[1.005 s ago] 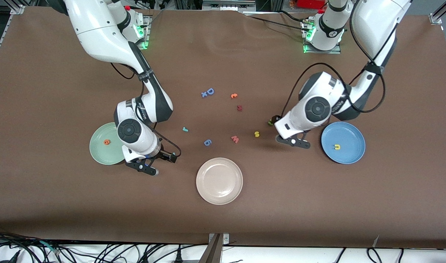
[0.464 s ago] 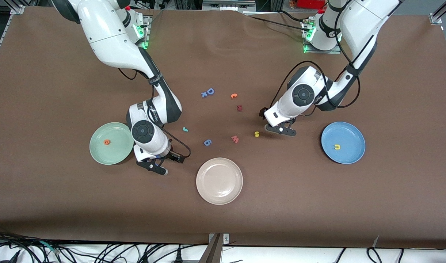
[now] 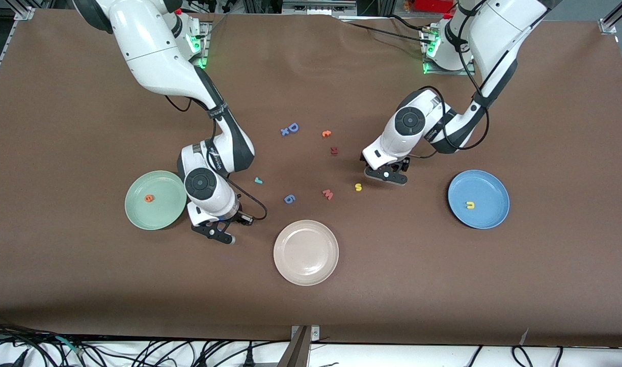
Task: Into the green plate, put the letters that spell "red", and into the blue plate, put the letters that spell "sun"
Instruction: 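Grasp the teal p with the right gripper while the left gripper reaches the green u, then grasp the green u with the left gripper while the right gripper carries the p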
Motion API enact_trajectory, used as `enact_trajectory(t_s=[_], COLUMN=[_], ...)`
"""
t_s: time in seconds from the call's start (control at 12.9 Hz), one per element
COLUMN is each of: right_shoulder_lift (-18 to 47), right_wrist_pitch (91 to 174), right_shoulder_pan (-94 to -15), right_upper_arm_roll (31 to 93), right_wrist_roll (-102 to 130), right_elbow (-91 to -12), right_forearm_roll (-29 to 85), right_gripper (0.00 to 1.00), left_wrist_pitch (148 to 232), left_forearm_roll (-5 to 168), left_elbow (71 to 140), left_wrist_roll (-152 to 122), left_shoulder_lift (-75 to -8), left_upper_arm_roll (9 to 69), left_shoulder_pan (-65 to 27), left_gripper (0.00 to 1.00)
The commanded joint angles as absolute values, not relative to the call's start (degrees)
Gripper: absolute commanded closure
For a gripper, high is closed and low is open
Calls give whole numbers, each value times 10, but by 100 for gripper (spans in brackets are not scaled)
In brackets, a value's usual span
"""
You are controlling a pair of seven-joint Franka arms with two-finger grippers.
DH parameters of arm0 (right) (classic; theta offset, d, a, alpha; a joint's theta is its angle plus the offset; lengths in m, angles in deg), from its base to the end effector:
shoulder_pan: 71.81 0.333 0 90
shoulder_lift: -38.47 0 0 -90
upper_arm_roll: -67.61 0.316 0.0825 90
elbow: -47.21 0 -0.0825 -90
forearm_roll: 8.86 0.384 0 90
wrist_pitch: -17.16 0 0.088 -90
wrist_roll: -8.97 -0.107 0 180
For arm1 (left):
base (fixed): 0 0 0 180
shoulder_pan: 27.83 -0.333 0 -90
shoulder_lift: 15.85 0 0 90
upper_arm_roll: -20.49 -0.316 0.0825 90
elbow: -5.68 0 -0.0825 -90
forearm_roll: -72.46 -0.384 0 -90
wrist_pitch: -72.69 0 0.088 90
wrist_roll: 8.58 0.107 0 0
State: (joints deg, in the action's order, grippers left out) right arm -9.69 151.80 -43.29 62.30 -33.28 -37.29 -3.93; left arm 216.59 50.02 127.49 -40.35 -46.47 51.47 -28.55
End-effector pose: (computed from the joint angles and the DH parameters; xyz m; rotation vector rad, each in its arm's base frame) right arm 0.6573 0.2959 0.1807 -3.0748 0.5589 -0.0561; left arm 0.4853 -0.2919 0.1841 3.0968 -0.3787 -0.0874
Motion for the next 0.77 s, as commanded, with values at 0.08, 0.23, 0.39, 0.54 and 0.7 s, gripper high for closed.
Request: enact_trajectory(t_s=[0.08, 0.23, 0.39, 0.54, 0.7], right_shoulder_lift=[-107, -103, -102, -100, -99], right_wrist_pitch=[1516, 1502, 1445, 1389, 1371], right_shoulder_pan=[-433, -434, -439, -450, -467], right_upper_arm_roll=[623, 622, 620, 616, 609], right_wrist_roll=[-341, -340, -337, -322, -259], right_elbow=[-358, -356, -321, -291, -287], right_forearm_roll=[-28, -29, -32, -39, -46], right_gripper=[91, 91, 91, 91, 91], left_wrist_pitch=[2168, 2168, 2168, 2168, 2168], left_forearm_roll=[443, 442, 442, 442, 442], left_elbow=[1250, 1253, 1254, 1254, 1254], left_wrist_roll=[-424, -425, -425, -425, -425], left_shoulder_lift=[-491, -492, -492, -492, -498], left_upper_arm_roll=[515, 515, 515, 515, 515], left_shoulder_pan=[-277, -277, -277, -277, -277], left_gripper=[1, 1, 15, 33, 40])
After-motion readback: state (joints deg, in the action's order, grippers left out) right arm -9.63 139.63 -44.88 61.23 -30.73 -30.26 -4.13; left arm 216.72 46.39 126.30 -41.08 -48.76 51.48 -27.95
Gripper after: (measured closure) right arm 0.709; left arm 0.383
